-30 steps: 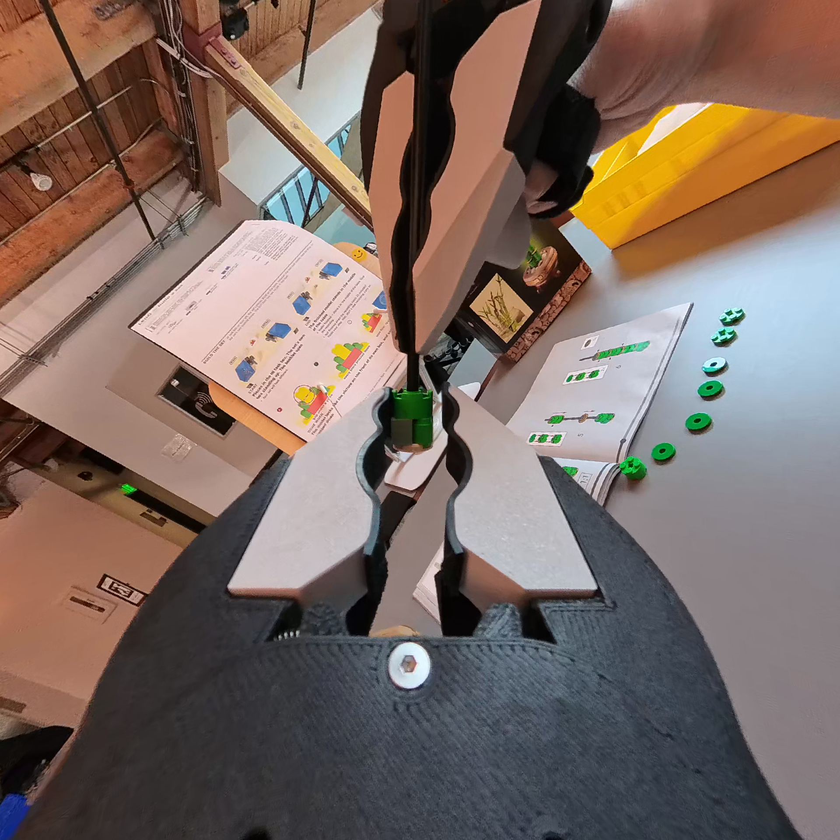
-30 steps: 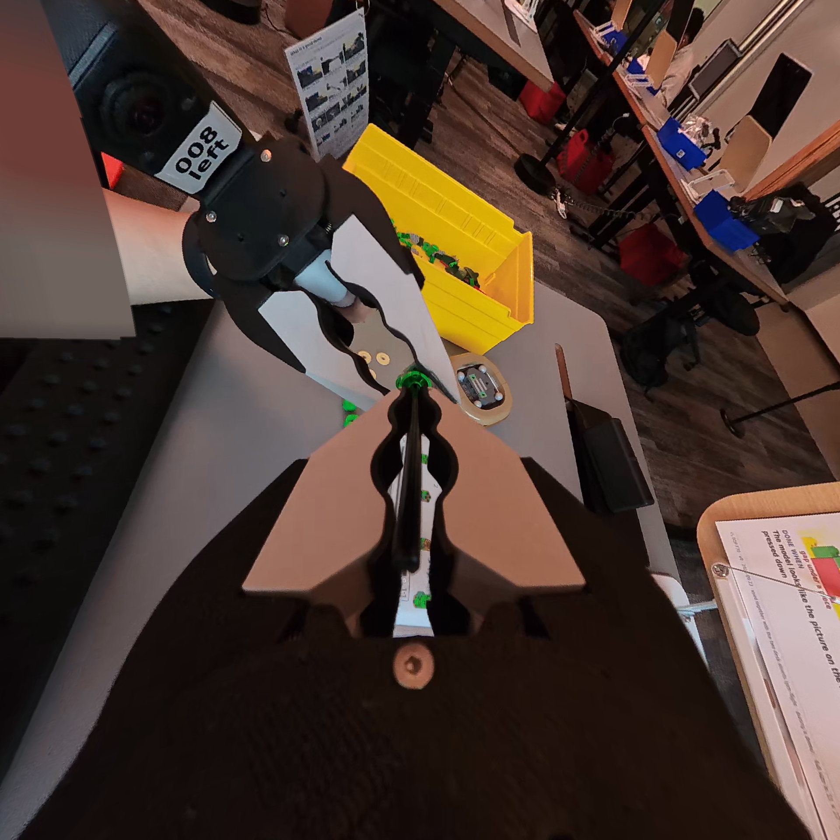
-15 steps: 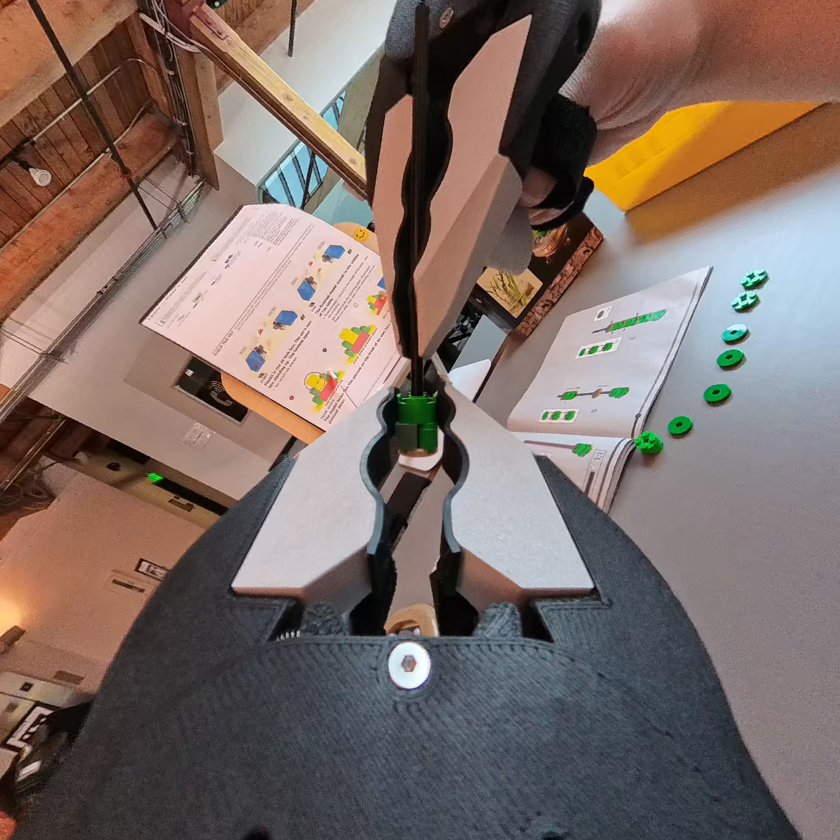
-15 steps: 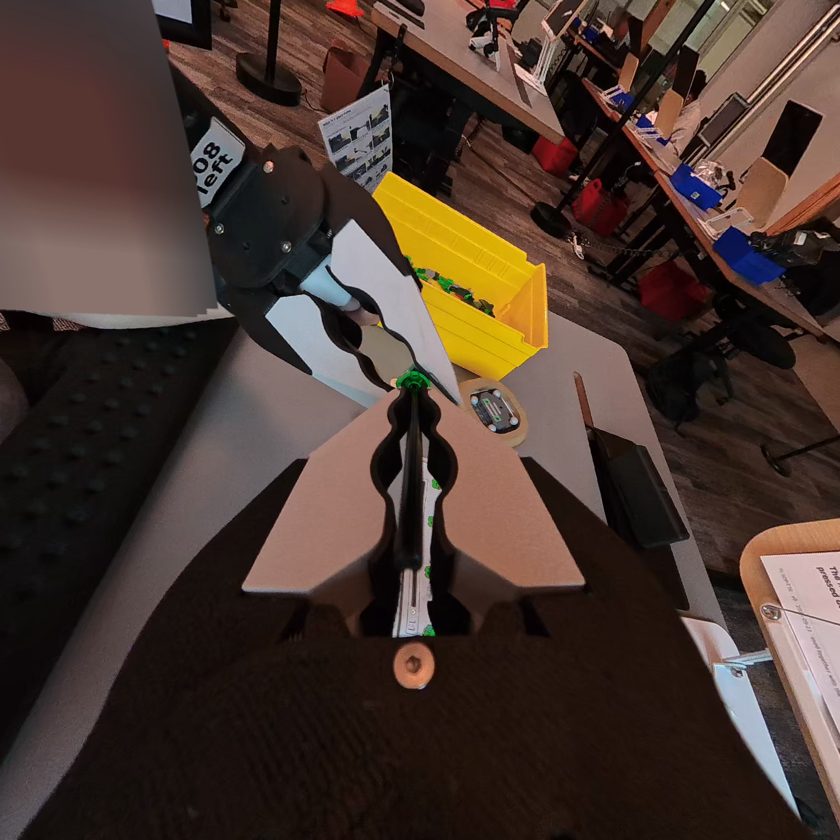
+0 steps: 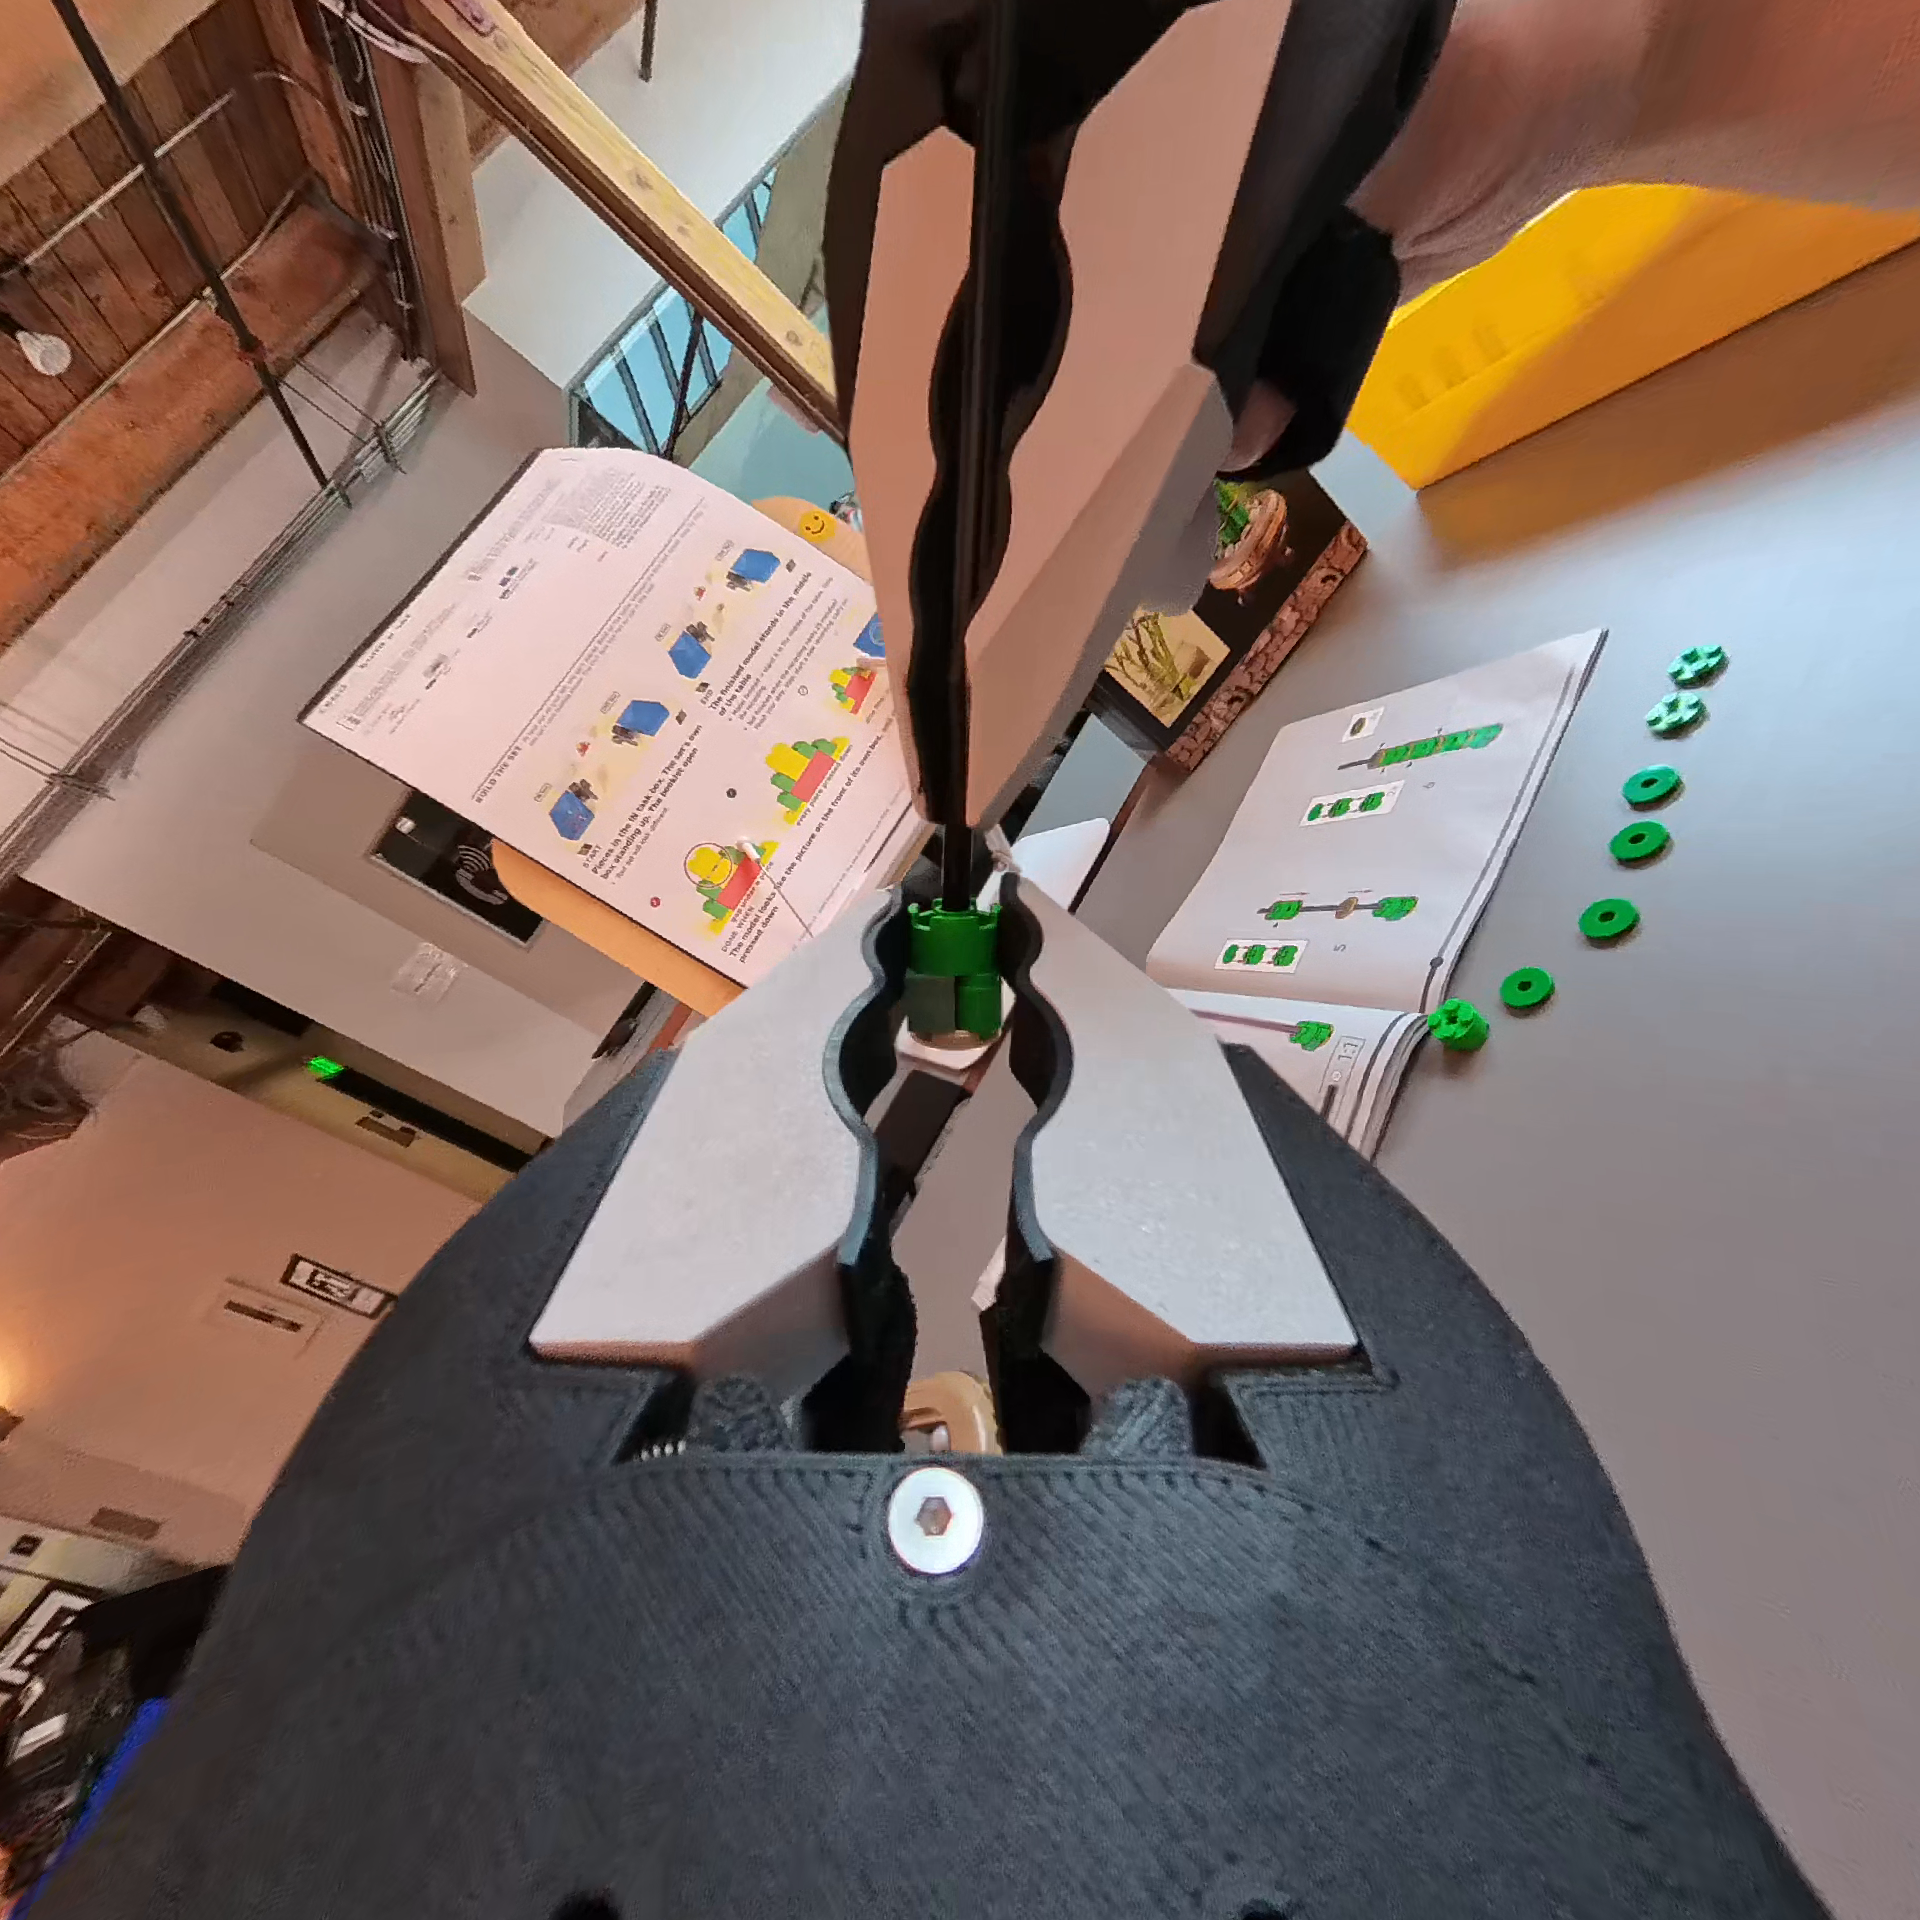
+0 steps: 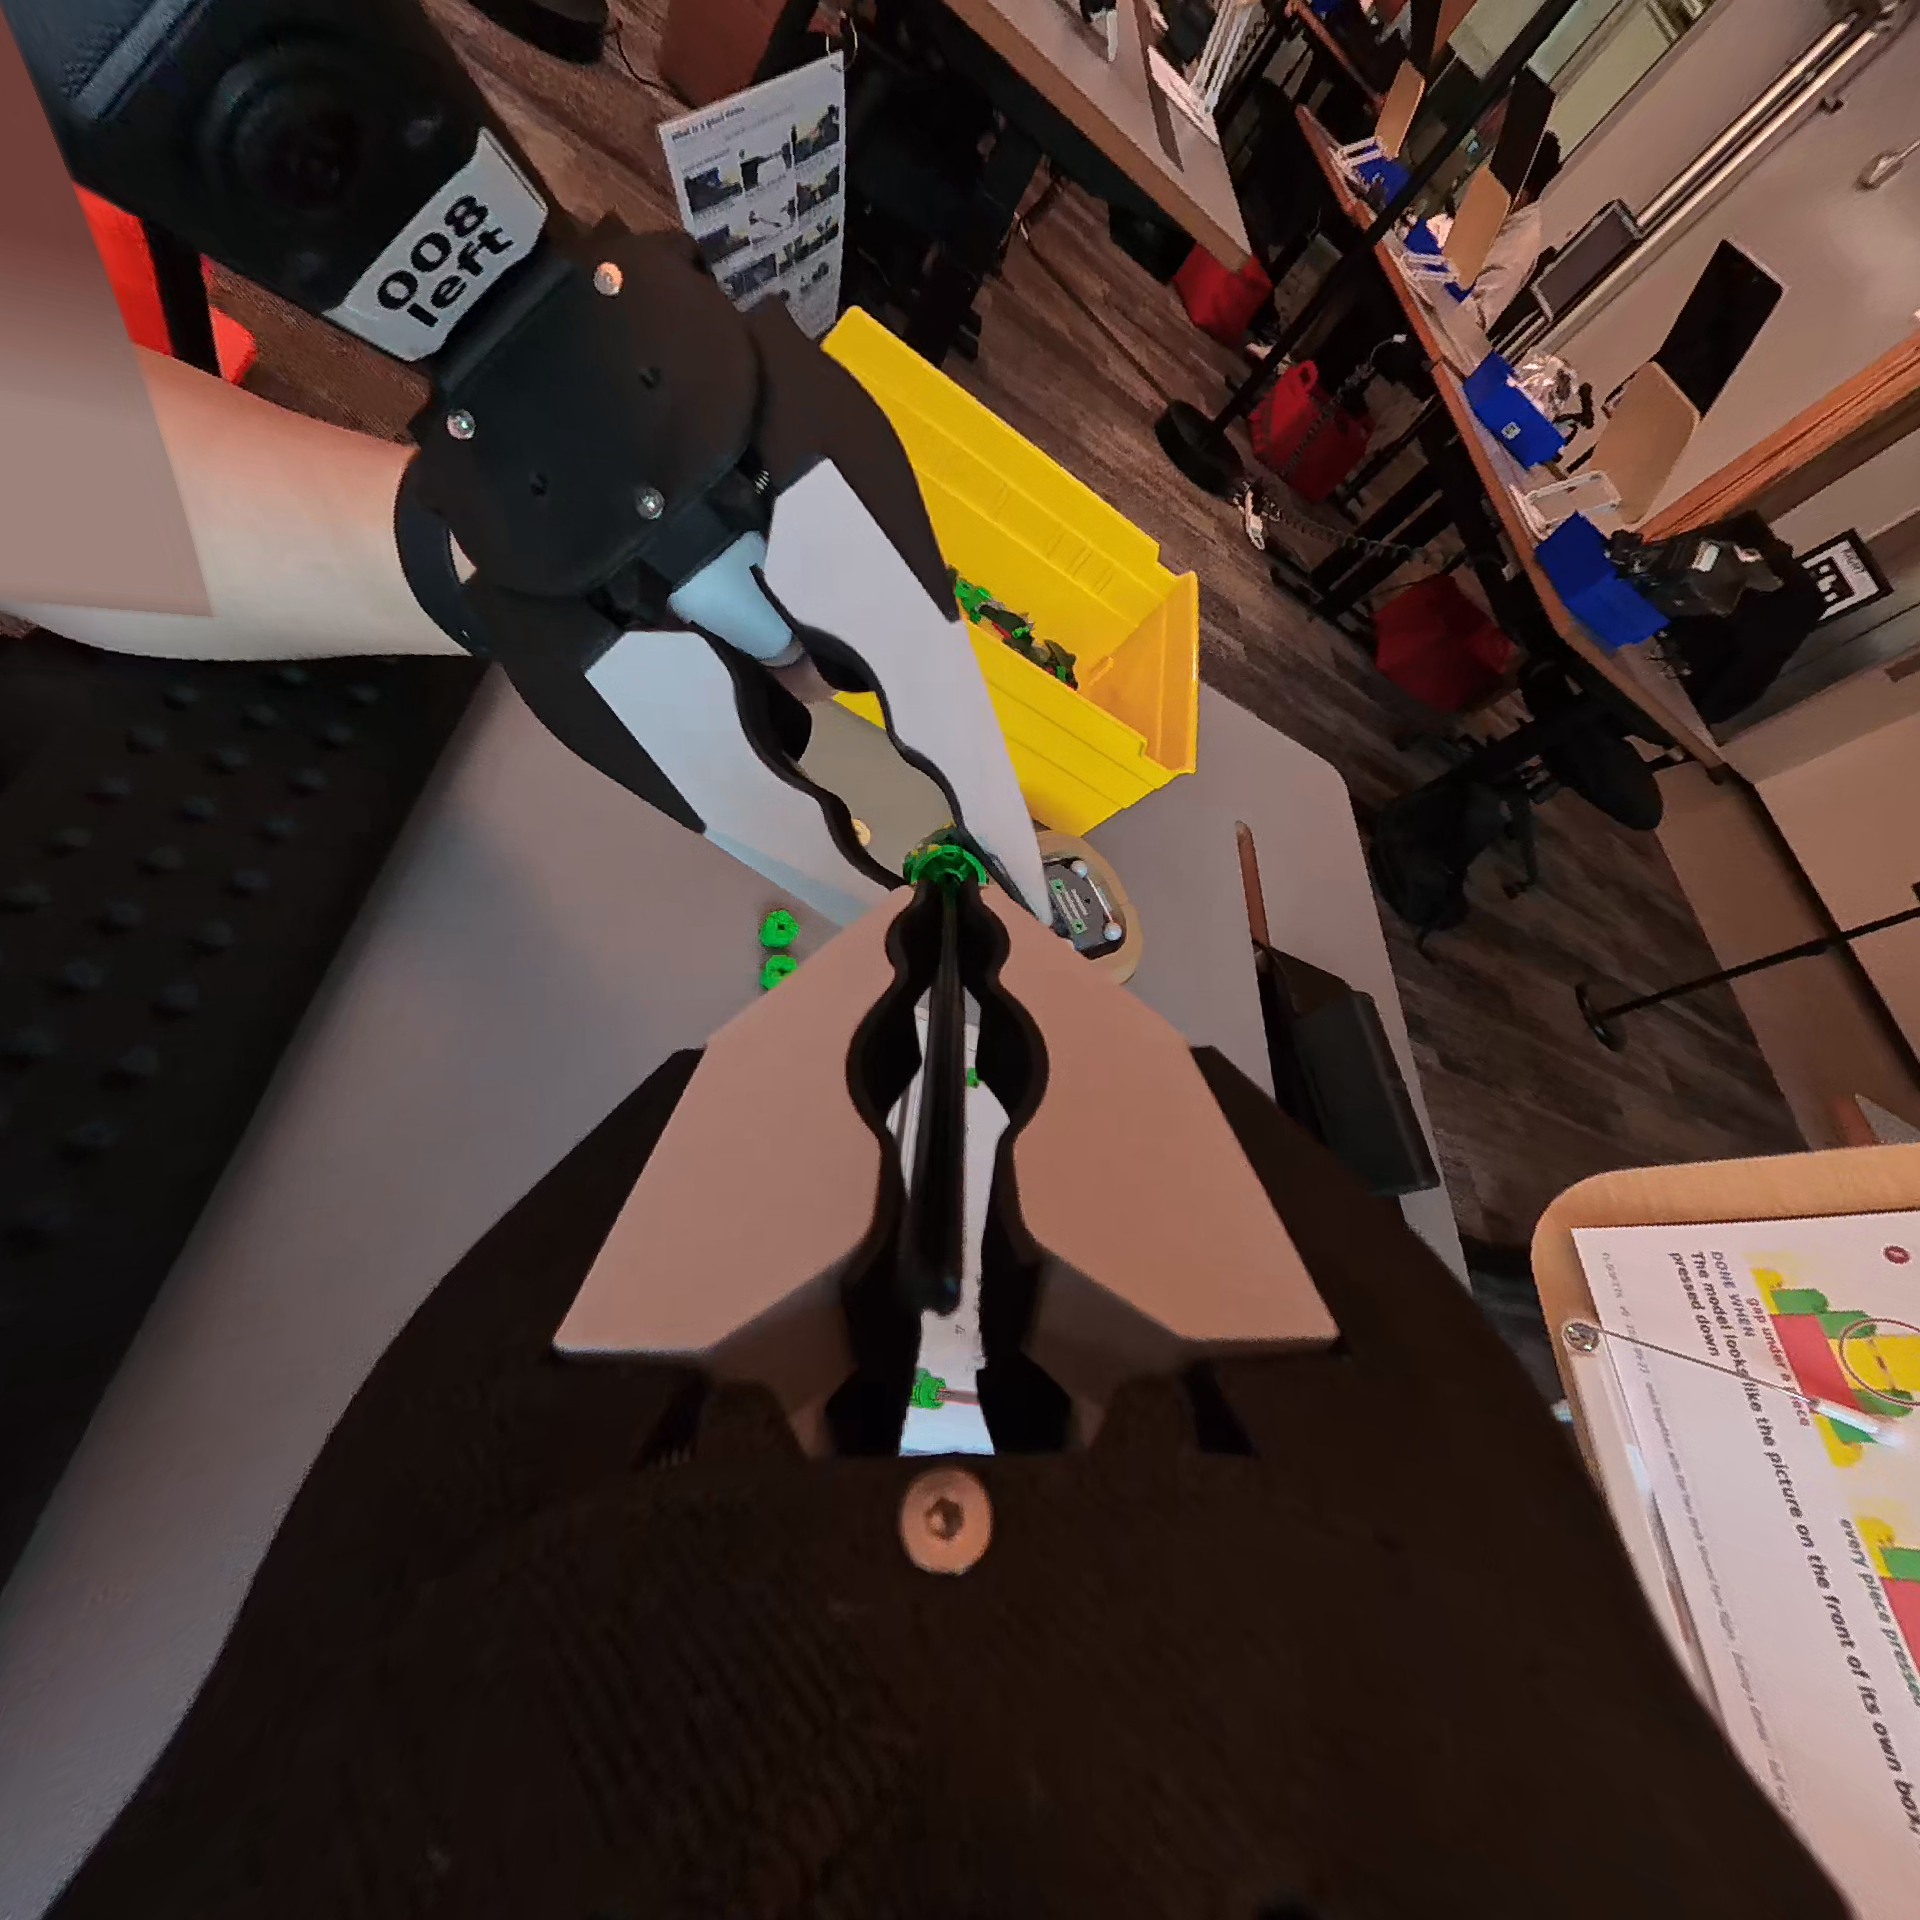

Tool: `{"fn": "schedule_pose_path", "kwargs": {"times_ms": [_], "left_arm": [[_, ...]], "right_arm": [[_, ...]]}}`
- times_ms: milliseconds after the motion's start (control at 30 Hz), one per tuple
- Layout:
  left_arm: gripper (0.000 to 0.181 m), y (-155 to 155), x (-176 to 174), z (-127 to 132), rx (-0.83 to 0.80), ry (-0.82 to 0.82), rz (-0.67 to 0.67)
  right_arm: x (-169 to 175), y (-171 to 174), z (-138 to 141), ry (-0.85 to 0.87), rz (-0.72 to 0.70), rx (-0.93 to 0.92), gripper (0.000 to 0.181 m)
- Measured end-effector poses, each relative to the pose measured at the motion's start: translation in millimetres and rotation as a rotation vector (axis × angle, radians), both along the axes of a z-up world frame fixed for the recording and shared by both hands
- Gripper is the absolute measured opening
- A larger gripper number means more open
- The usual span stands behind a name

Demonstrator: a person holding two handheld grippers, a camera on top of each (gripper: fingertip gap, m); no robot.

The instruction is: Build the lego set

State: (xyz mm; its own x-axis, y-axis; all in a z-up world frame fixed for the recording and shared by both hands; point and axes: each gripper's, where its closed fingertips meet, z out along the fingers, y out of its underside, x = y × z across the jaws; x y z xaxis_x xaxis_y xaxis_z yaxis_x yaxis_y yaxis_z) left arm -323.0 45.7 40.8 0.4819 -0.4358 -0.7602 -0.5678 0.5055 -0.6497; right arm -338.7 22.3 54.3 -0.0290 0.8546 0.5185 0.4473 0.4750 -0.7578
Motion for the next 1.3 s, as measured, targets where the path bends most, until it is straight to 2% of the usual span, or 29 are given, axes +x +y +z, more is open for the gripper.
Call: {"fn": "schedule_pose_path", "kwargs": {"times_ms": [33, 233, 467, 767, 1000, 1167, 1300], "left_arm": [[0.014, 1.3, -0.7, -1.3, 0.002, 0.008, 0.009], [0.014, 1.3, -0.6, -1.8, 0.010, 0.023, 0.015], [0.013, 1.3, 1.1, -6.5, -0.001, 0.041, 0.015], [0.014, 15.1, -2.9, -23.6, -0.014, 0.085, 0.056], [0.014, 13.5, 0.1, -24.9, -0.053, 0.040, 0.010], [0.015, 12.2, 1.2, -23.5, -0.083, 0.002, -0.019], [0.015, 11.6, 1.4, -23.1, -0.111, -0.023, -0.038]], "right_arm": [[-0.4, 1.1, -1.3, -0.007, -0.007, 0.002, 0.002], [0.4, 3.0, -1.8, 0.024, 0.016, -0.118, 0.001], [1.5, 3.0, -5.3, 0.020, 0.033, -0.137, 0.002], [-1.4, 15.5, -21.3, -0.049, -0.031, -0.110, 0.003], [0.7, 14.9, -21.1, -0.041, -0.020, -0.147, 0.003], [0.8, 15.8, -17.0, -0.011, -0.018, -0.160, 0.008], [0.6, 16.2, -9.0, 0.036, -0.015, -0.174, 0.021]]}}
